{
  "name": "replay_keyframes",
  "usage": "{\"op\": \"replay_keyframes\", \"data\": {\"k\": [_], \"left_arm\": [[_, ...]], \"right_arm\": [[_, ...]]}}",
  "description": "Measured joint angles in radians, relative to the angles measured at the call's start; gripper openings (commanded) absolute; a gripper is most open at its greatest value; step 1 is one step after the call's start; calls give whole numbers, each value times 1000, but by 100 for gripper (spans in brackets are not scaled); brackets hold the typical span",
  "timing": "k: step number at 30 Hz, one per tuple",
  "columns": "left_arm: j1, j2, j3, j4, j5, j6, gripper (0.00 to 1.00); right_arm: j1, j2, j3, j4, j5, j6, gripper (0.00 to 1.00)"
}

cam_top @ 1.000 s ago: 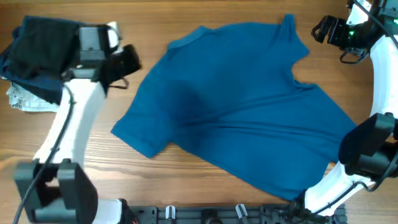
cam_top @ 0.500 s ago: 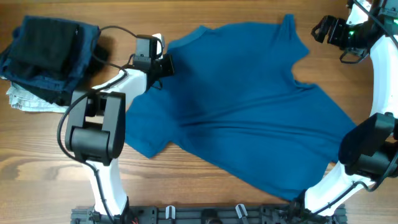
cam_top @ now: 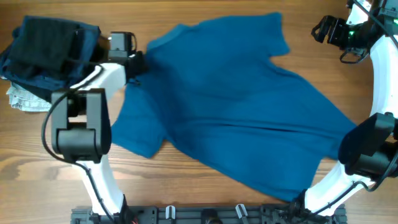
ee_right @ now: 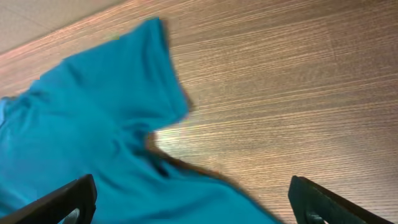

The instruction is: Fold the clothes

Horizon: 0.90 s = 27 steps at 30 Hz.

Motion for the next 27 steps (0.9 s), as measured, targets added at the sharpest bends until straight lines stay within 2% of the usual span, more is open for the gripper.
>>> {"op": "replay_keyframes", "data": {"k": [3, 7, 9, 11, 12, 13, 14, 17, 27], "left_arm": [[60, -8, 1, -27, -14, -10, 4], [66, -45, -37, -3, -32, -10, 4], [61, -106, -59, 13, -28, -14, 11], [39, -249, -61, 20, -19, -35, 26], [23, -353, -60, 23, -9, -47, 43], [11, -423, -59, 22, -5, -51, 75], [2, -474, -59, 19, -1, -53, 100], [-10, -570, -58, -2, 6, -56, 100], [-10, -575, -58, -116, 6, -58, 100]], "right_arm": [[0, 0, 0, 0, 0, 0, 100], [0, 0, 0, 0, 0, 0, 100], [0, 0, 0, 0, 0, 0, 100], [0, 0, 0, 0, 0, 0, 100], [0, 0, 0, 1, 0, 0, 100], [0, 0, 0, -1, 0, 0, 100], [0, 0, 0, 0, 0, 0, 100], [0, 0, 0, 0, 0, 0, 100], [0, 0, 0, 0, 0, 0, 100]]}}
